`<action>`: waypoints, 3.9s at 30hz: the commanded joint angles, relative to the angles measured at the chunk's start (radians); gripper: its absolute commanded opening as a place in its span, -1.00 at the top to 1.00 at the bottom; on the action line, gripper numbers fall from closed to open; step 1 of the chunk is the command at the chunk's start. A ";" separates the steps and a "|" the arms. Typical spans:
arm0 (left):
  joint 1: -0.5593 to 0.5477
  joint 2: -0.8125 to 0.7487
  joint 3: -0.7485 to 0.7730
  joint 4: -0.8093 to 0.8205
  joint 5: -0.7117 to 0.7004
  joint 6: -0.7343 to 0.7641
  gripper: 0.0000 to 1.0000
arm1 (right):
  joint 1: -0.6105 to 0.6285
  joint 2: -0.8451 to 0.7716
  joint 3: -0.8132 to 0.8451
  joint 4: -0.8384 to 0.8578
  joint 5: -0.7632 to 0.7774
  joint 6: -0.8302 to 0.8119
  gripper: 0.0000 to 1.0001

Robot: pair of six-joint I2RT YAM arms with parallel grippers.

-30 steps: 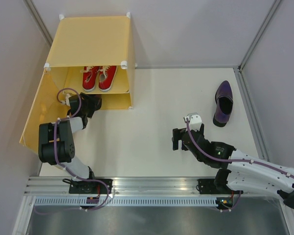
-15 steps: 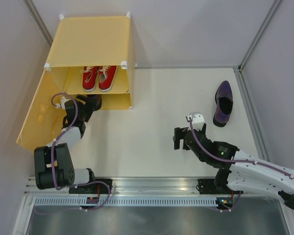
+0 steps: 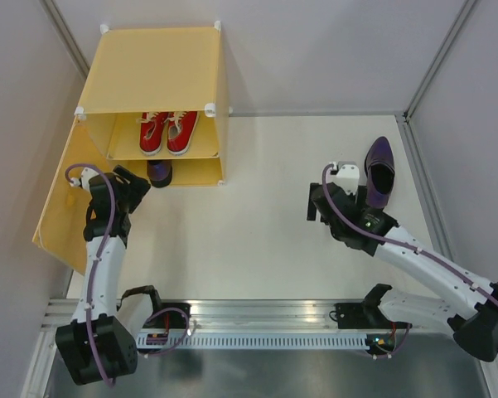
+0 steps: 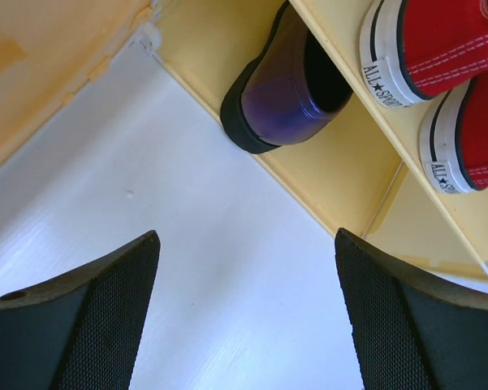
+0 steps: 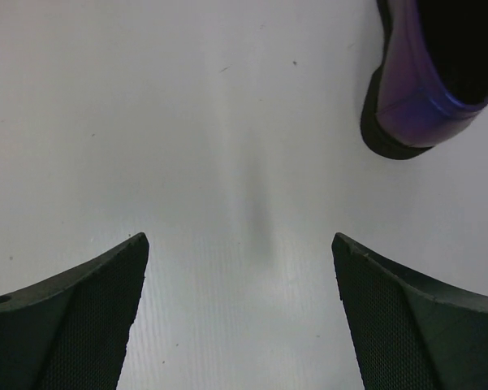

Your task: Place and organize the shoes in the shoe cabinet

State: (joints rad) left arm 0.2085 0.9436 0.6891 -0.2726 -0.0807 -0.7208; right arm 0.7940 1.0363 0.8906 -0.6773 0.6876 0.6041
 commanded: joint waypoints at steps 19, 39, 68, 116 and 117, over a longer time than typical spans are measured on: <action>-0.057 -0.115 0.102 -0.266 -0.125 0.383 -0.82 | -0.818 0.510 0.307 0.163 -0.388 -0.089 -0.64; -0.069 -0.131 0.096 -0.267 -0.172 0.386 -0.82 | -0.886 0.714 0.374 0.199 -0.631 -0.194 0.52; -0.066 -0.144 0.089 -0.267 -0.159 0.371 -0.83 | -0.031 0.614 0.312 0.327 -0.600 0.327 0.99; 0.175 -0.147 0.096 -0.284 0.347 0.264 -0.94 | 0.168 0.229 0.090 0.370 -0.341 0.008 -0.25; 0.122 -0.155 0.083 -0.286 0.361 0.271 -0.94 | 0.166 0.214 0.084 0.375 -0.335 0.006 -0.25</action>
State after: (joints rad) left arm 0.4068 0.8295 0.7944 -0.5922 0.1482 -0.4793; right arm 0.9627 1.2964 0.9970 -0.3450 0.3012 0.6395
